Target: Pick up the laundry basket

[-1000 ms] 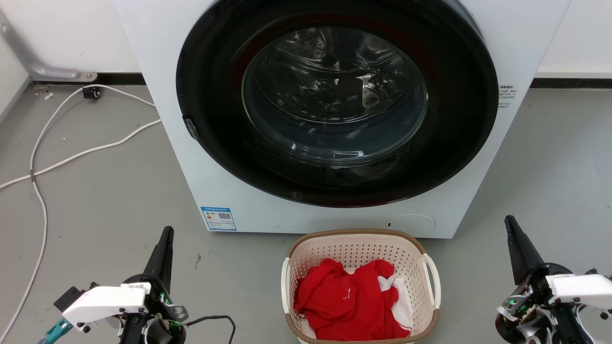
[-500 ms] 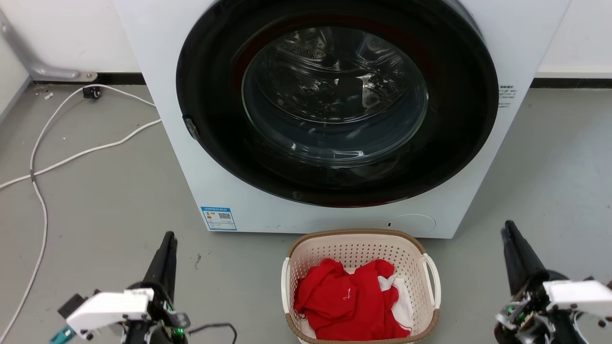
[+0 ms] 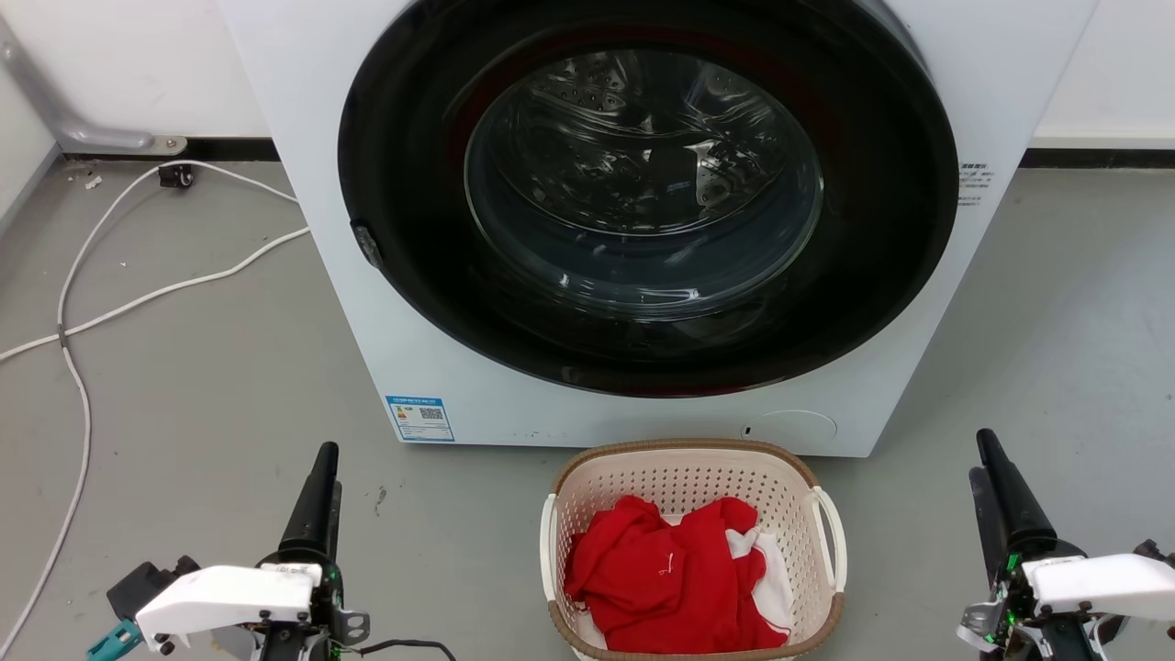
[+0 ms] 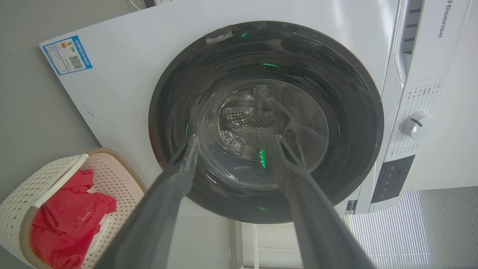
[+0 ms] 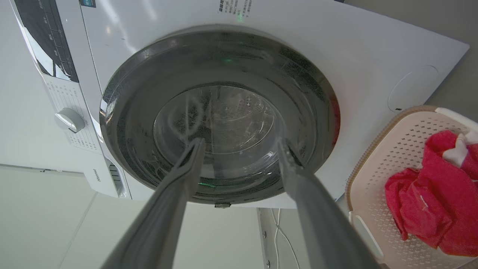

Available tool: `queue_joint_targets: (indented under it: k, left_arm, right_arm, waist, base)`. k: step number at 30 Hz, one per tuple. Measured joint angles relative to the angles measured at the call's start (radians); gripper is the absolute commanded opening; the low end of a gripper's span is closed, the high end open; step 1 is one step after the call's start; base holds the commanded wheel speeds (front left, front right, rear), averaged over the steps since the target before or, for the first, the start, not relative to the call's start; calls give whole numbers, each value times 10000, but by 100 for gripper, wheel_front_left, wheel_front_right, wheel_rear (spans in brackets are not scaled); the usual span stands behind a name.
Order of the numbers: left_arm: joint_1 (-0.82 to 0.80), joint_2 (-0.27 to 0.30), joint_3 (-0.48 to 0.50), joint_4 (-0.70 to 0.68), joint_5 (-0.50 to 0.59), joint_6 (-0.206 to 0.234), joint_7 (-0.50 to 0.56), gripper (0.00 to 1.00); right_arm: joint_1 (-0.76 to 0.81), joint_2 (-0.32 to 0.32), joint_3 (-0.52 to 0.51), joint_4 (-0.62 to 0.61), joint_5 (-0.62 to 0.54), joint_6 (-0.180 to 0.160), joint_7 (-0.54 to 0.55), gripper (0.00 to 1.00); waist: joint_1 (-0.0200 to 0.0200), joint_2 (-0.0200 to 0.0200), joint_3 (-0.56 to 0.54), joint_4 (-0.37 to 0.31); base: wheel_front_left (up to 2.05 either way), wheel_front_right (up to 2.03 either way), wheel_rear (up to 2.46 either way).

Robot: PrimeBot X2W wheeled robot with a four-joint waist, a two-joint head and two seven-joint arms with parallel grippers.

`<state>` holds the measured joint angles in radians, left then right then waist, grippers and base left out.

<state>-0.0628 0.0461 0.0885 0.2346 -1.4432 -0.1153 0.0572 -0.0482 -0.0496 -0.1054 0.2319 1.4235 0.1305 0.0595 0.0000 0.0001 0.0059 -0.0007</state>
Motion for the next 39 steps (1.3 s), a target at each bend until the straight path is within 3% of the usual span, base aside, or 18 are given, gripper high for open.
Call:
queue_joint_targets:
  k: [20,39]
  left_arm:
    - [153,2,-782,-920,4153,817,-878,100]
    - [282,38,-1486,-1400,7323,1390,-1501,100]
  right_arm:
    - [519,4,522,-1432,-4905,0,-869,100]
    - [842,2,779,-2222,-8071,0,-1519,100]
  waist:
    - [0,0,14,2]
    - [0,0,24,-16]
  base:
    - [0,0,0]
    - [0,0,0]
